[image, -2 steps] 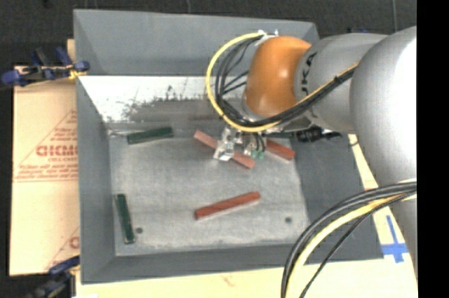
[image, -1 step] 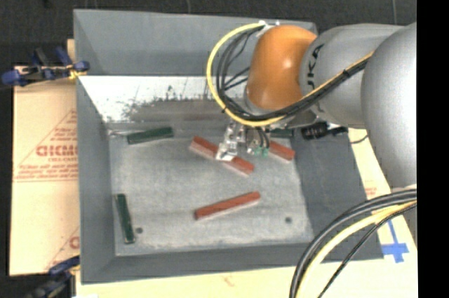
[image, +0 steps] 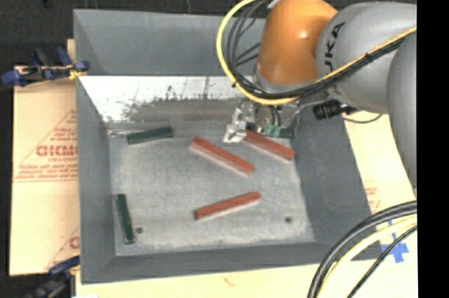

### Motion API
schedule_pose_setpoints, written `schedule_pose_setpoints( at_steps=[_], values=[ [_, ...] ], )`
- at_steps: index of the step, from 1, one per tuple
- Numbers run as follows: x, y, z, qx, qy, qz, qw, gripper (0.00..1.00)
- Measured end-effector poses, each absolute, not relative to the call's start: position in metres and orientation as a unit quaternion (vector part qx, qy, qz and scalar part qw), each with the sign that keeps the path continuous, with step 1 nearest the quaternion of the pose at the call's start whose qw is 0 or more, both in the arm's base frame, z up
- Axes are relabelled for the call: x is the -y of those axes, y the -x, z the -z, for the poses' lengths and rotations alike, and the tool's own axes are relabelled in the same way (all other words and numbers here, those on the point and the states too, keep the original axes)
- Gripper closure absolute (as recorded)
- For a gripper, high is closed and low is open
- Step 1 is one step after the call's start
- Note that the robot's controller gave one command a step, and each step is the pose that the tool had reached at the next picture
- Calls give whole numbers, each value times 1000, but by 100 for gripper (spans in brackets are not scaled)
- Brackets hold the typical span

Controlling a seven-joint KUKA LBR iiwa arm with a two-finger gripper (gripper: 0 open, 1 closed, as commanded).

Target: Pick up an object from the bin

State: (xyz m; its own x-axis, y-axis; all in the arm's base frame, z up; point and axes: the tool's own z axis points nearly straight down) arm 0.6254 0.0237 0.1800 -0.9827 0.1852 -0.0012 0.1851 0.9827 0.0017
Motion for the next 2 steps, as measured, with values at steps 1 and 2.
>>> schedule_pose_setpoints(
  at_steps=[1, 2],
  values=[
    [-63, -544, -204, -997, -79, 0, 1, 0],
    [-63, -544, -204, -997, -79, 0, 1, 0]
  ],
)
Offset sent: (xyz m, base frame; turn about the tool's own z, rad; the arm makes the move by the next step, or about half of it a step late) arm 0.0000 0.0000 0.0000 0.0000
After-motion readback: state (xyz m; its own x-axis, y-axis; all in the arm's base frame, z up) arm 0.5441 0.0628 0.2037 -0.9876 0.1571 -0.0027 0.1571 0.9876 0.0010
